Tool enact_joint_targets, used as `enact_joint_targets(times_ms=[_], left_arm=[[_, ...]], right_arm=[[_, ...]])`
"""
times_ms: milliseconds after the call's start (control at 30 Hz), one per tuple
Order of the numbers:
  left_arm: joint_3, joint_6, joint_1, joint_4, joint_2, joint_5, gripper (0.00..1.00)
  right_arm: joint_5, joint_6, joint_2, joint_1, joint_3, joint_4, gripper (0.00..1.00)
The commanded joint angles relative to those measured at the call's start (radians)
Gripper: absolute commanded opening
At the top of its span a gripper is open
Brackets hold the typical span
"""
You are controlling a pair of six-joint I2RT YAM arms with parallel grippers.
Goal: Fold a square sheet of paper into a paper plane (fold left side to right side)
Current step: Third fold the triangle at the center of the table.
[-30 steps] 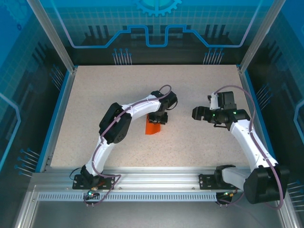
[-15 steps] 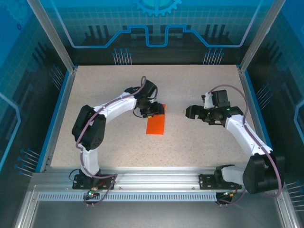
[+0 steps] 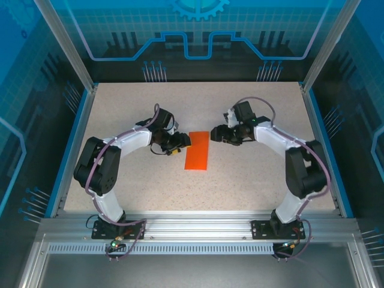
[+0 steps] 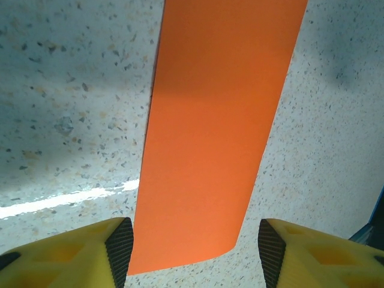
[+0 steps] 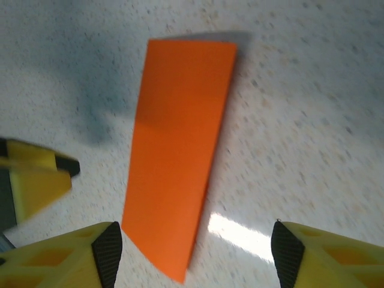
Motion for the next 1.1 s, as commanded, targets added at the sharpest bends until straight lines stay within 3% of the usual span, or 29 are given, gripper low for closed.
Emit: enact_joint_targets(times_ms=[0, 367, 1067], left_arm=[[-0.038, -0.01, 0.003, 0.062, -0.053, 0.067, 0.61], [-0.035, 0.004, 0.003, -0.001, -0.04, 0.064, 0.61], [0.018, -0.007, 0.002, -0.01, 0.065, 0.109, 0.6]], right_arm=[[-0.033, 0.019, 0.1, 0.029, 0.112, 0.015, 0.68], [-0.032, 0.017, 0.333, 0.062, 0.307, -0.015, 0.66], [-0.013, -0.045, 0.436, 0.062, 0.387, -0.09, 0.65]])
